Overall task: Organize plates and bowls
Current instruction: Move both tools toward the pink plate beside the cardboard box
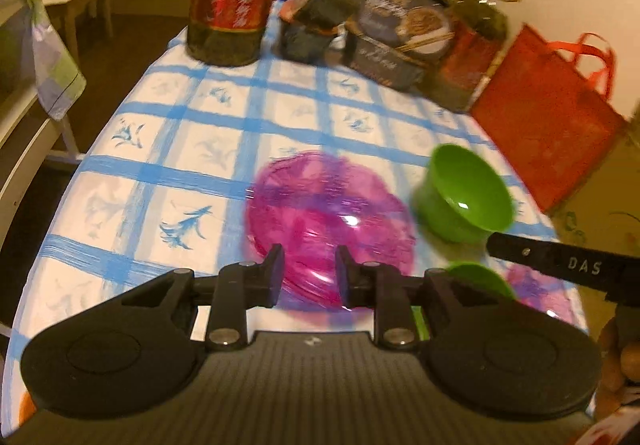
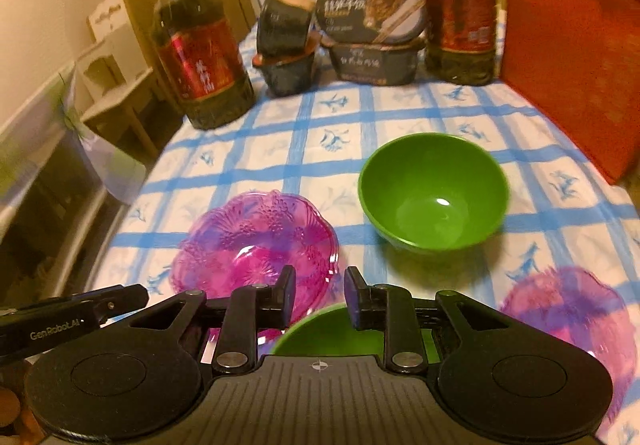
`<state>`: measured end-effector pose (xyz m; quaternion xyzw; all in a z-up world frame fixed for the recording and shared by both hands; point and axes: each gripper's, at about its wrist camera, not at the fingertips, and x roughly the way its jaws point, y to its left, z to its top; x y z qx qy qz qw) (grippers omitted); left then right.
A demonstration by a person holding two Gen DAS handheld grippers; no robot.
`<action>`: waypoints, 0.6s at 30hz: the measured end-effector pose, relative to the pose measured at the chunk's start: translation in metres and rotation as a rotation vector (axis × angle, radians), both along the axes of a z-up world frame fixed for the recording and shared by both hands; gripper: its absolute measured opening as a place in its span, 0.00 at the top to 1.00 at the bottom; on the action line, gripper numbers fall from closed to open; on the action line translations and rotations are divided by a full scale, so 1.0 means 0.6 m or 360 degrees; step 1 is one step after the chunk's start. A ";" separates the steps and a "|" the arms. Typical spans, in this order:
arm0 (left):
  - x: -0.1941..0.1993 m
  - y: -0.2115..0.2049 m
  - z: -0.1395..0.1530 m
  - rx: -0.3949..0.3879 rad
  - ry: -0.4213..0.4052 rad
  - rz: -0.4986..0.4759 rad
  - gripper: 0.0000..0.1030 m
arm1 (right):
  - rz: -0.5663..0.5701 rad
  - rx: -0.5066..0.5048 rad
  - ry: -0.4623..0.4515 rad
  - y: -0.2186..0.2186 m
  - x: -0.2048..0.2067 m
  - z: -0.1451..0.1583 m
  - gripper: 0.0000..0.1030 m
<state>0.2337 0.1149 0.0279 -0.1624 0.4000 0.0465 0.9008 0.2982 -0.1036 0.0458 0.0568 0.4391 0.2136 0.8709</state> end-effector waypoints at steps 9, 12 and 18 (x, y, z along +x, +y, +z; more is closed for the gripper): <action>-0.092 -0.109 0.048 0.0008 -0.0134 -0.0178 0.78 | -0.0170 0.0061 -0.0029 -0.094 -0.129 0.030 0.74; -0.119 -0.140 0.052 0.0000 -0.0153 -0.0207 0.78 | -0.0205 0.0002 -0.0054 -0.120 -0.164 0.035 0.74; -0.161 -0.190 0.044 -0.0002 -0.0145 -0.0237 0.60 | -0.0269 -0.0133 -0.0098 -0.177 -0.224 0.034 0.74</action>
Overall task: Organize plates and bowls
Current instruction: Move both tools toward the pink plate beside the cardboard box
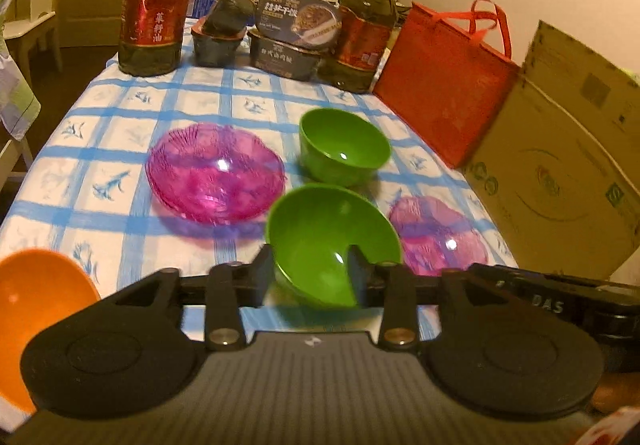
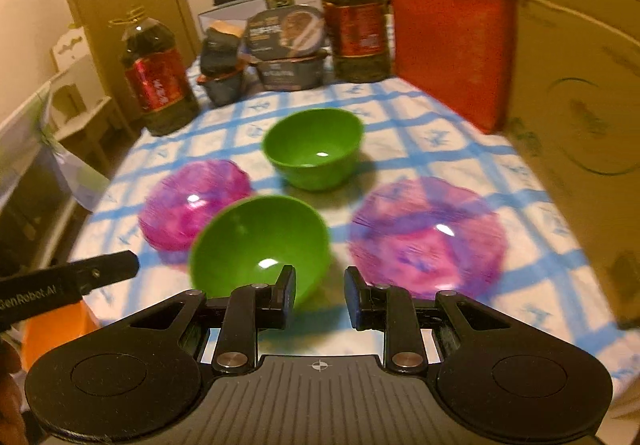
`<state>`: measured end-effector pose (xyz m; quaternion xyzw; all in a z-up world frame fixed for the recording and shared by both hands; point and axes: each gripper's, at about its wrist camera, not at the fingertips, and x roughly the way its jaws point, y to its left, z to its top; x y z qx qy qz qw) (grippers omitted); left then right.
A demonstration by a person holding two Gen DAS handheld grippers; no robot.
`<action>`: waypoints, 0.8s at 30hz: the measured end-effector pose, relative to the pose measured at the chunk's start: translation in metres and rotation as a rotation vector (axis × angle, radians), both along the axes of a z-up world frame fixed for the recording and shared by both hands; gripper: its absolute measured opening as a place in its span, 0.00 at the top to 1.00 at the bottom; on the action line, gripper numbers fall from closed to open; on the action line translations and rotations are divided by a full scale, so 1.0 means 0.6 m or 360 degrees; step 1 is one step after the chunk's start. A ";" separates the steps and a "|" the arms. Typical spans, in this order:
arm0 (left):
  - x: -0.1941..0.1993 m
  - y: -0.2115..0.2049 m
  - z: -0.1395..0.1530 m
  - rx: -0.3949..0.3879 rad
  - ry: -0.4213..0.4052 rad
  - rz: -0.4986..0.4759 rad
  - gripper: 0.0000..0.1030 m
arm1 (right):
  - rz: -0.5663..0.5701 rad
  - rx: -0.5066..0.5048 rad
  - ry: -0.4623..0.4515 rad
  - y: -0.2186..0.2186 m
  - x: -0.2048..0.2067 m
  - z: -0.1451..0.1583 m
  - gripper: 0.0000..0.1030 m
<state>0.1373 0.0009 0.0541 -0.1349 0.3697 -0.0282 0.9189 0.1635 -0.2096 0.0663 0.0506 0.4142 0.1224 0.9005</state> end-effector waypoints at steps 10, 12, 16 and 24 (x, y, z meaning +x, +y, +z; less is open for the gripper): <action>-0.047 -0.073 -0.018 0.0041 0.0028 -0.0121 0.46 | -0.0115 -0.0021 -0.0025 -0.086 -0.068 -0.009 0.42; -0.054 -0.090 -0.018 0.0054 0.0027 -0.0155 0.44 | -0.0139 -0.0032 -0.0036 -0.101 -0.079 -0.009 0.41; -0.064 -0.118 -0.020 0.0052 0.0027 -0.0193 0.41 | -0.0189 -0.0007 -0.0024 -0.130 -0.098 -0.010 0.40; -0.057 -0.165 -0.026 0.0012 0.0039 -0.0256 0.41 | -0.0312 0.0009 0.0036 -0.185 -0.113 -0.024 0.40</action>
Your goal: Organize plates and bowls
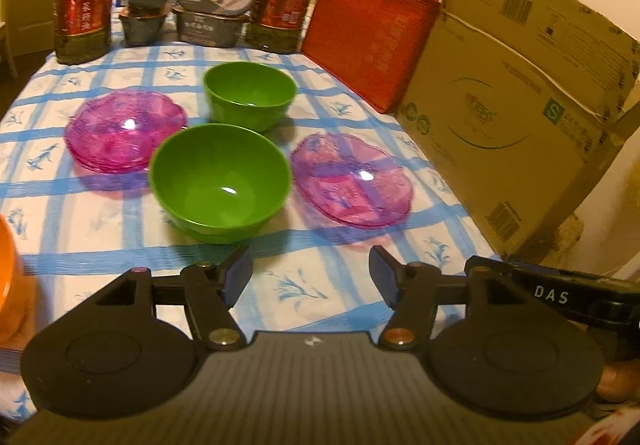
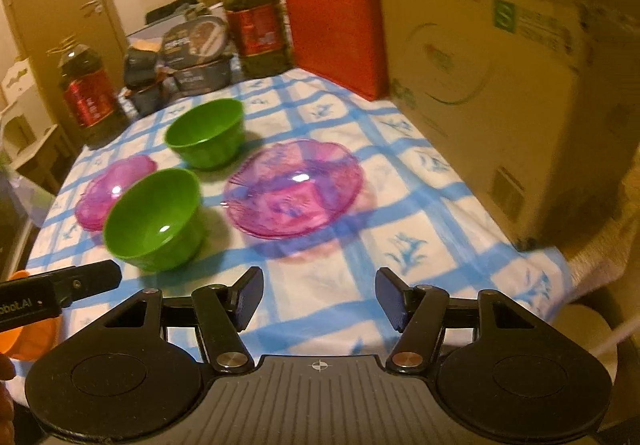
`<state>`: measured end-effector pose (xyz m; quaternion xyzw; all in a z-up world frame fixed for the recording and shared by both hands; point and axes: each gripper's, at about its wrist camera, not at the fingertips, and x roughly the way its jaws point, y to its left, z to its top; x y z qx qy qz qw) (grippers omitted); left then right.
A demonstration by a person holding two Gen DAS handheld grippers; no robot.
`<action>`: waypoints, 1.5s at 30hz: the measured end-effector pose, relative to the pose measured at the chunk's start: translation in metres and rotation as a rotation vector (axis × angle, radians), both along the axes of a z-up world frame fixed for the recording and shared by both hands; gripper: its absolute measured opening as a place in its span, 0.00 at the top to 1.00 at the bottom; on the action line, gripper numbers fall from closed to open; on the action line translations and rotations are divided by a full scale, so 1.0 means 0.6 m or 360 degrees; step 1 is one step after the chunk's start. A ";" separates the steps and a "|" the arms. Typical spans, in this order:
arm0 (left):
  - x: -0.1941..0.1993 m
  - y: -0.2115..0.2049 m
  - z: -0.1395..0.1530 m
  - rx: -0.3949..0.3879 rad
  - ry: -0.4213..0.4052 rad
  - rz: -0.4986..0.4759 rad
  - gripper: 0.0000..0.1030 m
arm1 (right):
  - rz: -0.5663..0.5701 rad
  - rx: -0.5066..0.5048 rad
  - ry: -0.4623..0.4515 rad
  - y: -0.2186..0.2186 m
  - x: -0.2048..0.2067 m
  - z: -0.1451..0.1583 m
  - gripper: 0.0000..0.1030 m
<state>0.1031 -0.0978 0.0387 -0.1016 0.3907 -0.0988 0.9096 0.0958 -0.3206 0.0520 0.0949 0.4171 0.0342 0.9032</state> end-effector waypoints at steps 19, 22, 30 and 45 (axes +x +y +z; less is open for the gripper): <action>0.054 -0.064 -0.053 -0.0240 0.0116 0.0126 0.42 | -0.0093 0.0109 0.0044 -0.082 0.032 -0.031 0.40; 0.062 -0.075 -0.063 -0.0259 0.0113 0.0209 0.42 | -0.0087 0.0125 0.0046 -0.094 0.045 -0.038 0.40; 0.101 -0.089 -0.104 -0.0399 0.0136 0.0395 0.44 | -0.0041 0.0159 0.0051 -0.118 0.095 -0.057 0.40; 0.180 -0.099 -0.175 -0.0424 0.0121 0.0608 0.58 | 0.0010 0.0331 0.0121 -0.126 0.230 -0.123 0.49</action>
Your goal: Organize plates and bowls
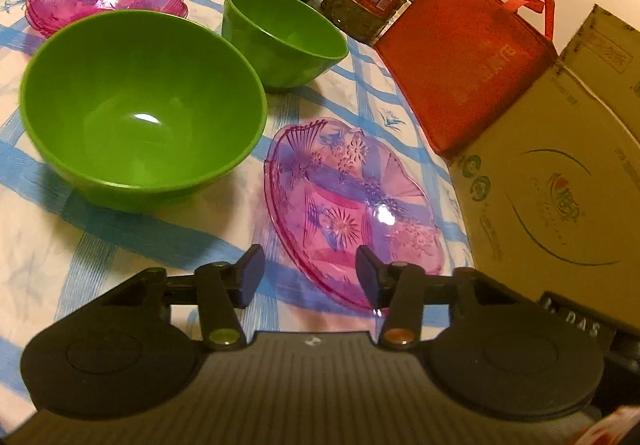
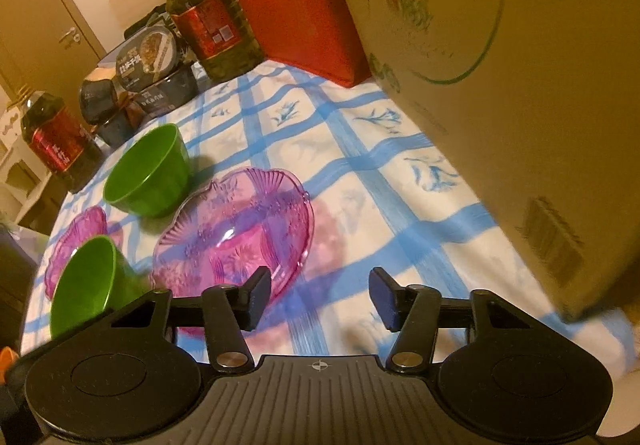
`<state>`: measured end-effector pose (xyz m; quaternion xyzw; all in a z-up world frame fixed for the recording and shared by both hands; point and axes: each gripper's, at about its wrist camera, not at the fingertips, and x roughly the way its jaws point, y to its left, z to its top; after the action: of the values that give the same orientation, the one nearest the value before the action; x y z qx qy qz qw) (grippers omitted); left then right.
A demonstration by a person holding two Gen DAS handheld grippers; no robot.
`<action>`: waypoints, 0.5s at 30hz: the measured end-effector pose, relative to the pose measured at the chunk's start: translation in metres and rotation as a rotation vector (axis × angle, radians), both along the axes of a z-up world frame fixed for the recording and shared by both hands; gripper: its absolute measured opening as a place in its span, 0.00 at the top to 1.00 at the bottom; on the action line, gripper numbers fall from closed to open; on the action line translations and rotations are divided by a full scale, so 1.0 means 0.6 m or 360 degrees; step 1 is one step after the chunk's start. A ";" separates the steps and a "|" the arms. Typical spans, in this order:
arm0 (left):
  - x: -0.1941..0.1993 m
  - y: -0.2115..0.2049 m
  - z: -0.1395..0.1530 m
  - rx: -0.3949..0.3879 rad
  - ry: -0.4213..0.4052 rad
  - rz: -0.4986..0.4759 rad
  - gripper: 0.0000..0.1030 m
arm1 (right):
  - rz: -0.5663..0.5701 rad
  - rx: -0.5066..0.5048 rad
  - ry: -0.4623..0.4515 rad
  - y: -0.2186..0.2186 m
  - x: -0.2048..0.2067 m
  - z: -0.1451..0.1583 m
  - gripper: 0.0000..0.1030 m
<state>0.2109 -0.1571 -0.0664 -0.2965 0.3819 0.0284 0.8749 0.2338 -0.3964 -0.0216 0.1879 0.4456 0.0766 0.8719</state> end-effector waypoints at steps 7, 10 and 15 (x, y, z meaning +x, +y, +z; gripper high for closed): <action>0.018 0.005 -0.019 0.0032 0.0011 0.0041 0.66 | 0.0058 0.0022 0.0043 0.018 0.049 -0.033 0.60; 0.025 0.007 -0.024 0.0037 0.0021 0.0042 0.69 | 0.0067 0.0015 0.0062 0.024 0.061 -0.044 0.66; 0.033 0.007 -0.028 0.0056 0.0019 0.0039 0.77 | 0.0087 -0.0009 0.0087 0.033 0.076 -0.056 0.75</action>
<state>0.2304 -0.1531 -0.0832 -0.2857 0.3830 0.0477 0.8771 0.2792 -0.3768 -0.0551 0.1754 0.4745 0.0939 0.8575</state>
